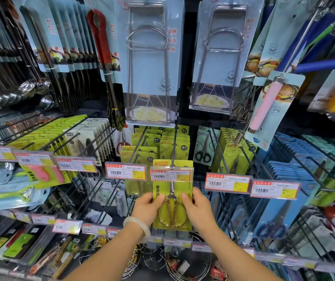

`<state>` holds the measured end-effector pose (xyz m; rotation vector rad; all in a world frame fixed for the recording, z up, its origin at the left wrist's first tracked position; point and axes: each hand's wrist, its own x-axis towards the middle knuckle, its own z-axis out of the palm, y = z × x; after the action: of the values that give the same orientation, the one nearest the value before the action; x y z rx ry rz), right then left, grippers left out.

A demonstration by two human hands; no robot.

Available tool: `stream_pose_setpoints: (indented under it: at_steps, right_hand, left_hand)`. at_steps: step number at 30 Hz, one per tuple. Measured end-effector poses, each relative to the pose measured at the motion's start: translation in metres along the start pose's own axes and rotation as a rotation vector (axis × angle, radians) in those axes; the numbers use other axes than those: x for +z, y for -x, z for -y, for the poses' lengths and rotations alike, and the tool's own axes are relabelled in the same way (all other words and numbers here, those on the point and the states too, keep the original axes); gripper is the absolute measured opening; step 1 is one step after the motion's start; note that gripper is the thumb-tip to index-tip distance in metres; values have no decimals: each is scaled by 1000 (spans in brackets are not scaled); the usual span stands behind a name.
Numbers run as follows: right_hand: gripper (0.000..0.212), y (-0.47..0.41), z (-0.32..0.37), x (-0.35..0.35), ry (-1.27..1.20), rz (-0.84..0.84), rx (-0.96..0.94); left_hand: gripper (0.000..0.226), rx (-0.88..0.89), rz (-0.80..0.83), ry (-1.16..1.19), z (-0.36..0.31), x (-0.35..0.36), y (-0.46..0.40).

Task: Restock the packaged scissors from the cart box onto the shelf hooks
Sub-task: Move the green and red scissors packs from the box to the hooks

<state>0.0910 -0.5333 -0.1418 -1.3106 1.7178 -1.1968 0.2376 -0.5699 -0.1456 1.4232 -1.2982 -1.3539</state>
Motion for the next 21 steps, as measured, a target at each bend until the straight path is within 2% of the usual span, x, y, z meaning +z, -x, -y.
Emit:
stream_pose_setpoints:
  at_steps: [5,9,14,16,18,21]
  right_hand:
    - [8,2,-5,4,52,18,15]
    - [22,6,-9,12,82,44,55]
    - [17,1,-7,12,33,15,55]
    - [13,-8,-5,11,20,5,72]
    - [20,-18,-4,10,112,19,122]
    - [41,-25,-8,8,269,62,212]
  left_hand:
    - [35,-32,18,6,5,-4,3]
    - [21,-51,8,-6,11,-8,3]
    - [27,-38,-2,-36,9,-5,-2]
    - [24,-30,-30,-44,6,-2,-9]
    - [18,-46,-46,-92,4,2,-16]
    - [44,-136,-100,-259,4,8,-25]
